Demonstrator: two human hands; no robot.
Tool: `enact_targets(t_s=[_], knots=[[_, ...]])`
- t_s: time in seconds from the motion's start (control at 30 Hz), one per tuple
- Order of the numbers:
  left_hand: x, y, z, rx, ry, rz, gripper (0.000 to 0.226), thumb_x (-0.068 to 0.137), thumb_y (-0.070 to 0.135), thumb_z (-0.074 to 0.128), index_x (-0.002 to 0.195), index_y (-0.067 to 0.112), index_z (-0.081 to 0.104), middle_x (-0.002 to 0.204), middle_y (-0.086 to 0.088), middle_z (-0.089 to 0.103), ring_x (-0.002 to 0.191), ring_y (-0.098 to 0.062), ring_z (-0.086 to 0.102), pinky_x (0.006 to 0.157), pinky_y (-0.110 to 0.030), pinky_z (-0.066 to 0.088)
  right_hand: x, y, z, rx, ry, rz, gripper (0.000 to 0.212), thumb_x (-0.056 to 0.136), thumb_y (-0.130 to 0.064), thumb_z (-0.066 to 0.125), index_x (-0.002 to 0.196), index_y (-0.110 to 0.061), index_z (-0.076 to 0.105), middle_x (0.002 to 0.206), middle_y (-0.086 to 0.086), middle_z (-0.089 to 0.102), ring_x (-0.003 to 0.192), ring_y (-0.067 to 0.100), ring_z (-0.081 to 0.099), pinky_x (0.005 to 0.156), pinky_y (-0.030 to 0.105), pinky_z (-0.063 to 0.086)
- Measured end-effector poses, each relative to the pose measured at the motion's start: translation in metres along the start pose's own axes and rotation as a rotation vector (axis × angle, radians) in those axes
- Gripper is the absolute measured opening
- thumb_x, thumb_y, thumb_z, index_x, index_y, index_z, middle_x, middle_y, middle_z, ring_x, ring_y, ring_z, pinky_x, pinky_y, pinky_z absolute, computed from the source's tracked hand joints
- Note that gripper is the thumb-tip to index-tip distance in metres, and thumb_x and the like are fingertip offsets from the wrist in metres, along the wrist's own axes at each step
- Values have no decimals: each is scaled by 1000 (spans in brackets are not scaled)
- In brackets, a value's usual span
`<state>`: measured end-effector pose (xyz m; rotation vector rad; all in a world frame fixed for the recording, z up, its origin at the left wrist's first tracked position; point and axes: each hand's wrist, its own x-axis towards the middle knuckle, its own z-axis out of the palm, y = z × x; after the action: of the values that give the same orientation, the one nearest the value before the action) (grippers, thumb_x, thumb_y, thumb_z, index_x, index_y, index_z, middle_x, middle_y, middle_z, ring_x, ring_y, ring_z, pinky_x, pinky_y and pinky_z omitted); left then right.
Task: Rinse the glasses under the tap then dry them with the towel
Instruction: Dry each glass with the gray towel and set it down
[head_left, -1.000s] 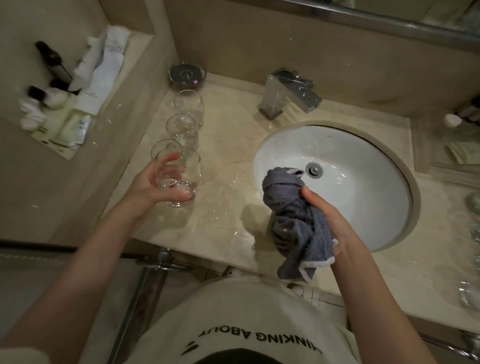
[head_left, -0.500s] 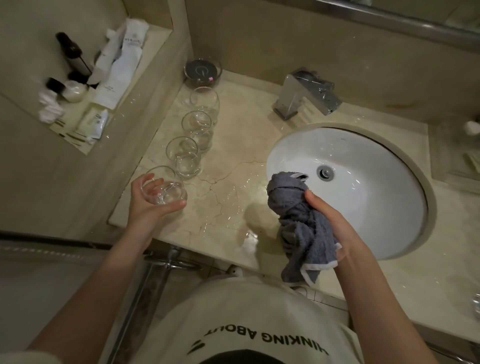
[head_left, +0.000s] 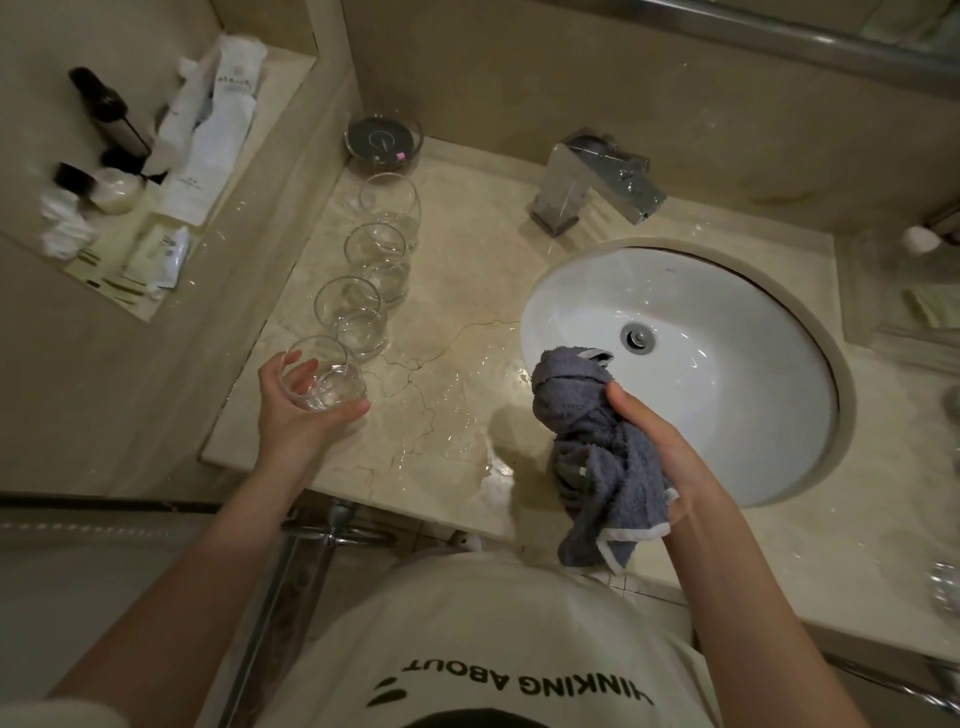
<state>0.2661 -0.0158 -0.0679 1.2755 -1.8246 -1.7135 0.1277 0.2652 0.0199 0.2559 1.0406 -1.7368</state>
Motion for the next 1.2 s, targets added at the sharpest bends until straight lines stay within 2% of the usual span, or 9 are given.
enact_targets(t_s=[0.17,0.4,0.6,0.73,0.83,0.9,1.0,1.1,1.2], knots=[[0,-1,4,25,11,4,97,63,-7,85,141,16,32,135,-3,49,123,-14,45,64,3,42,0,3,-3,-1,13,4,91,35,-39,98,114,-9,63,88,10,72,69,21,69,60,28,57],[-1,-6,7,97,65,-1,99,61,4,90,140,22,34,128,3,51,116,-12,50,92,-18,39,-1,8,-14,47,42,10,95,39,-39,97,121,-11,59,89,9,70,70,21,67,64,28,57],[-8,-7,9,90,112,-41,101,65,8,89,146,22,30,139,-1,47,119,-14,48,98,-25,41,-5,10,-31,107,65,33,99,39,-38,97,126,-10,60,105,12,63,87,25,60,77,33,53],[-24,-10,12,-27,202,-64,95,67,6,87,144,18,33,134,-3,49,119,-13,49,99,-23,42,-13,8,-43,166,84,14,77,37,-37,98,105,-9,75,104,14,70,87,26,68,82,37,56],[-43,-13,20,-80,324,-79,82,68,12,87,135,15,40,133,-7,53,116,-13,52,100,-24,43,-24,2,-50,166,107,-20,36,70,-39,78,90,-9,79,99,13,72,82,24,72,80,38,57],[-60,-13,35,-116,363,-72,66,71,12,85,123,15,45,126,-8,55,114,-16,54,96,-21,44,-33,-4,-58,178,132,-45,38,87,-38,56,81,-10,80,93,12,74,77,22,73,73,36,59],[-85,-7,69,-125,256,-38,50,76,8,81,114,13,50,114,-6,57,108,-17,56,88,-18,45,-47,-13,-71,199,140,-71,47,94,-37,47,75,-8,80,85,11,75,71,21,73,59,32,60],[-96,4,112,-85,76,2,43,75,6,81,109,11,55,111,-8,60,105,-18,58,89,-22,46,-63,-22,-89,216,185,-109,55,97,-36,45,65,-6,77,69,10,72,55,18,69,47,26,55],[-98,21,162,-49,-72,39,43,73,9,83,108,13,56,108,-5,61,103,-15,59,91,-29,50,-82,-31,-112,280,240,-148,37,83,-37,60,73,-6,77,68,11,69,52,20,66,47,26,55]])
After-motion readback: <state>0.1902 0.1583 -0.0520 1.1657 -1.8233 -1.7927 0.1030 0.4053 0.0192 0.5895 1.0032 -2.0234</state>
